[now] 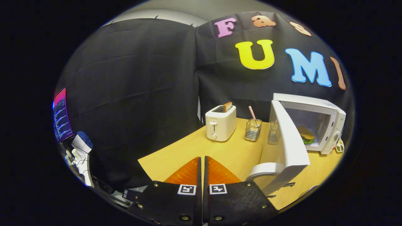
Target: Open the microwave, put the food inside, and close the microwave door.
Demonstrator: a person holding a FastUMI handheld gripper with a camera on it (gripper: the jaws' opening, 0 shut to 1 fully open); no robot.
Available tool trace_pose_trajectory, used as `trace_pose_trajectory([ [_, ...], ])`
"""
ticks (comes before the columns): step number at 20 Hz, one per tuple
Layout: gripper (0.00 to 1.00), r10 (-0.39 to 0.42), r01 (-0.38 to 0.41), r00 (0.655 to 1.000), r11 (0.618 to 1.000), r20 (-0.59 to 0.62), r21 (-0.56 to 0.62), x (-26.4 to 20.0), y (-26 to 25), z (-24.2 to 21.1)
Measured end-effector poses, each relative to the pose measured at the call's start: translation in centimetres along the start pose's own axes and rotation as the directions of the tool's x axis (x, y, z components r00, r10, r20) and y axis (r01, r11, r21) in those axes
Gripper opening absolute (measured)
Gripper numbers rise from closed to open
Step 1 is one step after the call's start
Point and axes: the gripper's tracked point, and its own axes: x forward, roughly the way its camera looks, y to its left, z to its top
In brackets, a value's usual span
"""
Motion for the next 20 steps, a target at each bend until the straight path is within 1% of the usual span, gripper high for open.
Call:
trace_pose_trajectory([
  [1, 0.02, -0.032, 0.032, 0.999, 0.999, -0.007, -0.004, -0.1, -1.4, -0.3],
  [4, 0.02, -0.080, 0.080, 0.996, 0.997, -0.030, 0.020, -0.4, -4.2, -1.1],
  [5, 0.02, -0.063, 0.064, 0.997, 0.997, -0.033, 0.044, -0.6, -4.2, -1.3],
  [6, 0.01, -0.065, 0.066, 0.997, 0.997, -0.034, 0.049, -0.8, -4.7, -1.3],
  [9, 0.01, -0.100, 0.101, 0.994, 0.995, -0.048, 0.013, -2.0, -6.5, -1.9],
  [12, 0.01, -0.113, 0.116, 0.991, 0.993, -0.075, 0.033, -2.9, -8.6, -2.4],
  [20, 0.01, -0.189, 0.194, 0.975, 0.981, -0.119, 0.027, -5.0, -15.2, -2.8],
])
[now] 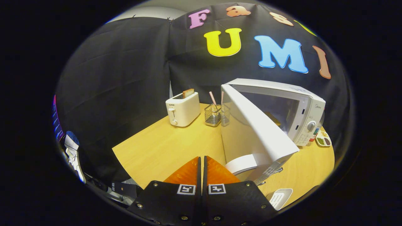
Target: Open the microwave, put the food inside, and close the microwave door.
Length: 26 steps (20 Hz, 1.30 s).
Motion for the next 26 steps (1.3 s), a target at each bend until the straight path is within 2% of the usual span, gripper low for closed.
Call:
trace_pose_trajectory([
  [10, 0.01, -0.063, 0.063, 0.998, 0.997, 0.008, 0.038, 0.1, -7.3, 1.0],
  [26, 0.01, -0.210, 0.204, 0.977, 0.969, 0.035, 0.138, 3.6, -20.9, 3.9],
])
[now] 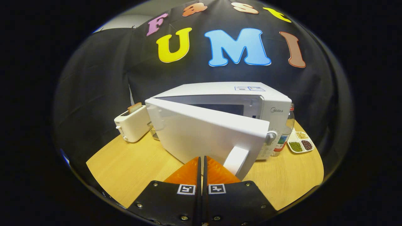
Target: Open the microwave, put the food inside, and close the microwave door.
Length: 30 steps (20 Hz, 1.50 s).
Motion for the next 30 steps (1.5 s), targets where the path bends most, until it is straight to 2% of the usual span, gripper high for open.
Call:
trace_pose_trajectory([
  [16, 0.01, -0.121, 0.120, 0.990, 0.993, 0.075, 0.013, 6.9, -6.2, 4.6],
  [18, 0.01, -0.116, 0.115, 0.990, 0.993, 0.074, 0.026, 7.4, -6.0, 4.7],
  [22, 0.01, -0.141, 0.143, 0.985, 0.989, 0.096, -0.020, 7.5, -6.2, 4.9],
  [25, 0.01, -0.159, 0.159, 0.983, 0.987, 0.095, 0.001, 8.5, -7.0, 5.2],
  [26, 0.01, -0.155, 0.153, 0.985, 0.988, 0.077, 0.032, 7.8, -6.4, 5.0],
  [30, 0.01, -0.144, 0.145, 0.987, 0.989, 0.075, -0.008, 7.3, -6.3, 5.0],
])
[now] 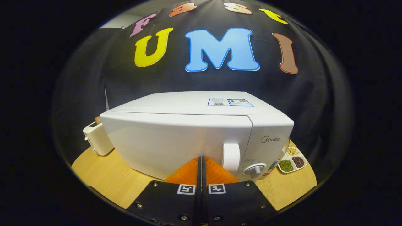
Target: Open the microwave, put the food inside, and close the microwave door.
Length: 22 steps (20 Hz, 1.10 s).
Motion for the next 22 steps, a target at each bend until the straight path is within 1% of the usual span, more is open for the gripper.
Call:
trace_pose_trajectory([
  [2, 0.01, -0.017, 0.017, 1.000, 1.000, 0.027, -0.012, -1.9, -0.1, 0.9],
  [6, 0.01, -0.072, 0.072, 0.993, 0.997, 0.090, 0.004, -7.0, 0.6, 2.3],
  [8, 0.01, -0.121, 0.121, 0.983, 0.993, 0.139, 0.010, -10.0, 0.9, 3.3],
  [10, 0.01, -0.138, 0.136, 0.973, 0.990, 0.185, 0.025, -12.9, 2.1, 4.1],
  [11, 0.08, -0.144, 0.141, 0.968, 0.990, 0.204, 0.028, -14.1, 2.6, 4.4],
  [13, 0.27, -0.166, 0.161, 0.954, 0.986, 0.249, 0.043, -17.0, 3.4, 4.8],
  [14, 0.27, -0.178, 0.170, 0.947, 0.984, 0.267, 0.053, -18.4, 3.8, 4.9],
  [15, 0.45, -0.188, 0.180, 0.941, 0.982, 0.280, 0.056, -19.1, 4.9, 5.1],
  [16, 0.52, -0.198, 0.190, 0.936, 0.980, 0.291, 0.055, -20.2, 5.3, 5.0],
  [17, 0.67, -0.202, 0.196, 0.933, 0.979, 0.297, 0.052, -21.2, 5.8, 4.6],
  [19, 0.90, -0.217, 0.213, 0.929, 0.976, 0.301, 0.046, -23.6, 5.8, 3.5],
  [20, 0.92, -0.221, 0.218, 0.928, 0.975, 0.301, 0.044, -24.3, 6.1, 3.0],
  [22, 0.93, -0.231, 0.231, 0.924, 0.972, 0.305, 0.039, -25.7, 6.8, 2.4],
])
